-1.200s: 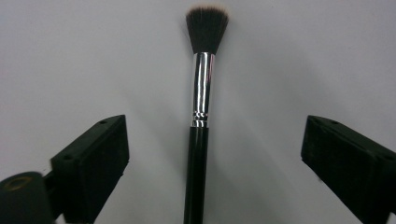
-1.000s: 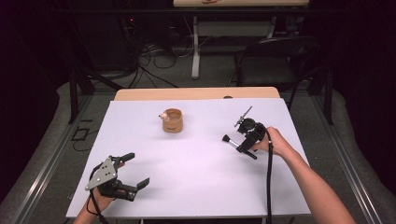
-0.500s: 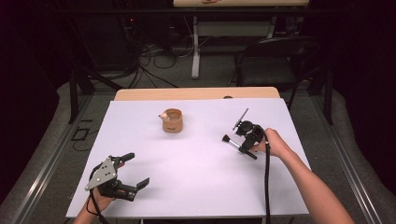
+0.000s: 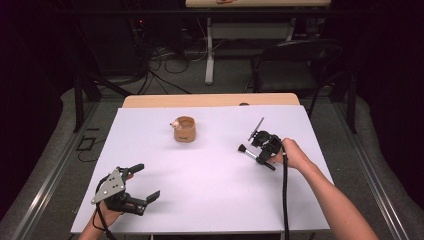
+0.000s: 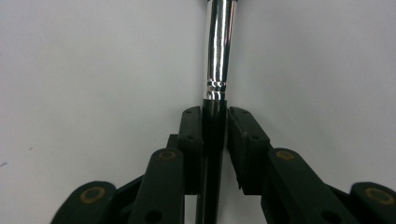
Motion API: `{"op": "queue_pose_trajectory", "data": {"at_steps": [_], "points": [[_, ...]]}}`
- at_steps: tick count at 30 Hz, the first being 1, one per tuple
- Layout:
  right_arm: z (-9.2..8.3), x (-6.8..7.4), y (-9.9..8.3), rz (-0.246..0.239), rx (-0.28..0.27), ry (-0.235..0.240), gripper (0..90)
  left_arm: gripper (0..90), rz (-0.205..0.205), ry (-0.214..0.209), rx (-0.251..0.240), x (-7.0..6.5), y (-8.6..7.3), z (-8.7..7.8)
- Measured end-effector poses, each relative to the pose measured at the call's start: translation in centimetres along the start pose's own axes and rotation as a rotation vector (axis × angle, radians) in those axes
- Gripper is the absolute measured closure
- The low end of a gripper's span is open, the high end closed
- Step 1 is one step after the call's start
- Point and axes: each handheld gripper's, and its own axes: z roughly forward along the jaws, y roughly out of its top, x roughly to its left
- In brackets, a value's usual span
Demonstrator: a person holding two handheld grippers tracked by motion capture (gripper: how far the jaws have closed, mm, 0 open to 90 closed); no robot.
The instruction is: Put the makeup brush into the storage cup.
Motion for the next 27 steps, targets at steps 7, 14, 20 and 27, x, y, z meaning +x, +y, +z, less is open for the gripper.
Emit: {"op": "queue_pose_trajectory", "data": {"at_steps": [7,14,20,27], "points": [[0.07,0.1,-0.08,0.0,-0.013,0.0,78.5,0.0,0.0,0.0,0.0,0.0,0.0,0.0],[0.01,0.17,-0.15,0.0,-0.017,-0.003,79.3,0.0,0.0,0.0,0.001,0.01,0.0,0.01],[-0.09,0.03,-0.23,-0.002,-0.023,-0.007,79.4,0.0,0.0,0.0,0.001,0.03,-0.01,0.01],[-0.57,-0.12,-0.28,0.006,-0.029,-0.018,79.4,0.0,-0.001,0.0,0.0,0.01,-0.01,0.05]]}}
